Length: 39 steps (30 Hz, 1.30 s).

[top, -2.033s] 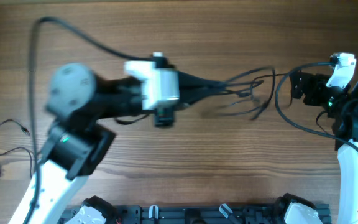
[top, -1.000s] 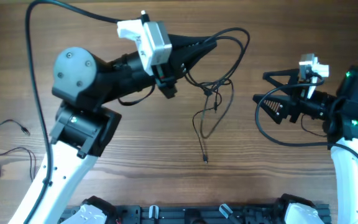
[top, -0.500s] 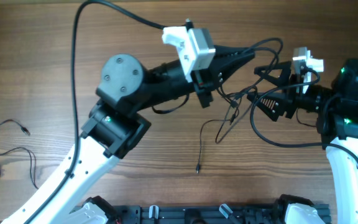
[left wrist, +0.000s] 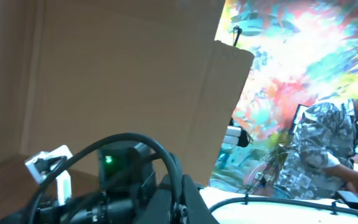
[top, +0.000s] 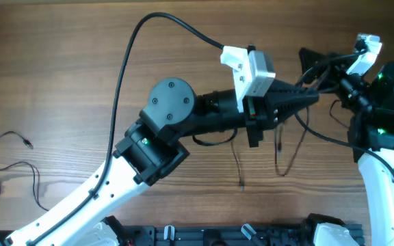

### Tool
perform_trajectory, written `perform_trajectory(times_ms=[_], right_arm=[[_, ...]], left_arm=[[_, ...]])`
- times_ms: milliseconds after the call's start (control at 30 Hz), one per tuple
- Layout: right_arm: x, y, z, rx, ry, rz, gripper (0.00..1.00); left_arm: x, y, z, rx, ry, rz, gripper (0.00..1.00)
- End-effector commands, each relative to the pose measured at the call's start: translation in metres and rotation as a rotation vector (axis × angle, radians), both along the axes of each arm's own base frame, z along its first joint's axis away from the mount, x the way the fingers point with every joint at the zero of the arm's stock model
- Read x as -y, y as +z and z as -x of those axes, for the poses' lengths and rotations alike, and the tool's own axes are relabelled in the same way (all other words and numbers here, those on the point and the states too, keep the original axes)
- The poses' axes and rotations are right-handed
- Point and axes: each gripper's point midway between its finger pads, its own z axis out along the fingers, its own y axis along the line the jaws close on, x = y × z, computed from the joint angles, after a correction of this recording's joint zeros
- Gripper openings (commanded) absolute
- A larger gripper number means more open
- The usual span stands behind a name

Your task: Untangle cables

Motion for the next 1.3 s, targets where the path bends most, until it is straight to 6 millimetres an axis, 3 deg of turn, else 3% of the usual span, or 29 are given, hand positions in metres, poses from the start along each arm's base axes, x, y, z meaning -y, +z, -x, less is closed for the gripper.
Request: perform_trajectory(times_ms=[0,133,200,267,467,567,667,733,833,967,1067,1200,1267], right_arm=[[-0.005,-0.020,0.002,-0.073,0.030,-0.010,1.00],[-0.056,-0.010,0.036,-0.007,0.396,-0.045,1.00],[-0.077,0.005,0.057,0.072,0.582,-0.078,1.00],[-0.089,0.018,0.074,0.137,0.716,-0.108,1.00],[-0.098,0.040,0.091,0.267,0.862,-0.103,1.00],[-0.095,0.041,0.083,0.287,0.821,-0.065,1.00],[-0.081,0.032,0.057,0.258,0.657,0.002,1.00],[-0.073,0.029,0.045,0.244,0.579,0.031,1.00],[-0.065,0.030,0.038,0.230,0.523,0.024,1.00],[-0.087,0.039,0.072,0.426,0.780,0.113,1.00],[-0.088,0.028,0.073,0.511,0.815,0.222,1.00],[-0.087,0.016,0.067,0.535,0.840,0.244,1.00],[-0.096,0.021,0.083,0.596,0.954,0.171,1.00]], left_arm=[[-0.008,0.005,-0.011,-0.009,0.027,0.013,0.04],[-0.040,0.007,-0.062,-0.014,0.186,0.023,0.04],[-0.050,0.008,-0.074,-0.014,0.222,0.027,0.04],[-0.051,0.010,-0.075,-0.026,0.220,0.040,0.04],[-0.053,0.017,-0.075,-0.007,0.236,0.066,0.04],[-0.062,0.020,-0.093,-0.022,0.331,0.088,0.04],[-0.084,0.024,-0.119,-0.031,0.464,0.118,0.04],[-0.091,0.022,-0.126,-0.047,0.482,0.114,0.04],[-0.090,0.018,-0.127,-0.059,0.484,0.102,0.04],[-0.092,0.027,-0.125,-0.073,0.469,0.146,0.04],[-0.088,0.037,-0.112,-0.077,0.390,0.182,0.04],[-0.081,0.042,-0.096,-0.060,0.305,0.191,0.04],[-0.075,0.043,-0.087,-0.050,0.268,0.189,0.04]])
